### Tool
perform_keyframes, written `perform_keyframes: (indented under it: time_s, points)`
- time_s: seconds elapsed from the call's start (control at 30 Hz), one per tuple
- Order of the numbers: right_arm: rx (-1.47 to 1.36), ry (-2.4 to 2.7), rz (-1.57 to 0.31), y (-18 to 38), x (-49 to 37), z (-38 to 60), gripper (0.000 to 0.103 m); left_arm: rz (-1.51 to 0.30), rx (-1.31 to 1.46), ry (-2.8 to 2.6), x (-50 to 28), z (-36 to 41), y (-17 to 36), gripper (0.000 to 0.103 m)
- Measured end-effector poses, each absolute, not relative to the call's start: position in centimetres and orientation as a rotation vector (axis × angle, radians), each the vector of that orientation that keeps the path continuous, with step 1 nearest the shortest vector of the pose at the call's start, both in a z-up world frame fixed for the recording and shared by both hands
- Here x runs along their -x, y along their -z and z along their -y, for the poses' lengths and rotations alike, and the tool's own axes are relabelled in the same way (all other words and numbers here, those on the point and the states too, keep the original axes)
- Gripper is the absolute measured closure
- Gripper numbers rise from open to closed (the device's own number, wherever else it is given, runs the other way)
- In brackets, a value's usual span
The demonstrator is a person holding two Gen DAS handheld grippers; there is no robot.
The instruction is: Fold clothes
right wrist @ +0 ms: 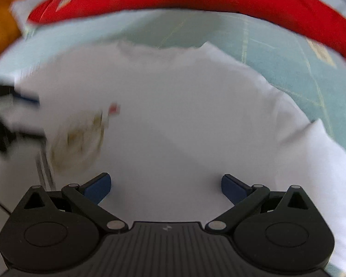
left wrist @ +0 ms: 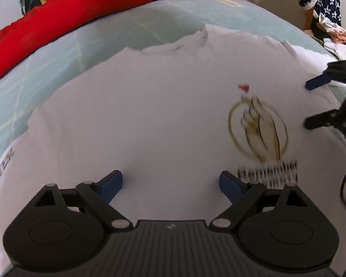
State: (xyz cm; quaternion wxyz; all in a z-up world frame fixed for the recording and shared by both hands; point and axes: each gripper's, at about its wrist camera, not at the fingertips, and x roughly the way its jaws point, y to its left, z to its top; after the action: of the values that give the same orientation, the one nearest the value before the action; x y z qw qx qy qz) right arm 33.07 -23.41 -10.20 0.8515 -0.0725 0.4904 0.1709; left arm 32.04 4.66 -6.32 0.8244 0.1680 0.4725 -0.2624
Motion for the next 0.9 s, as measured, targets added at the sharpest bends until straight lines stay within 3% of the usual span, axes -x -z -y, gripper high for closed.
perform_keyframes:
  time_s: [0.3,0.47,0.6,0.9]
  points:
    - [0.169,-0.317,-1.164,10.7,-30.7,23.9,0.0,-1.146,-0.296,0.509,-27.0,-8.4,6.0,0.012]
    - [0.17,-0.296,-1.159,10.0,-31.2,23.1,0.0,-1.123,-0.273,0.536,-25.9,-8.5,4.7,0.012]
    - [0.226,-0.403,-1.062,8.6,-31.2,20.2,0.0,-1.099,-0.346,0.609,-25.5,-7.2,5.7,0.012]
    - [0.386,-0.52,-1.147,9.7,-26.3,19.3,0.0,-1.164,-0.497,0.673,-20.0,-9.7,5.2,0.012]
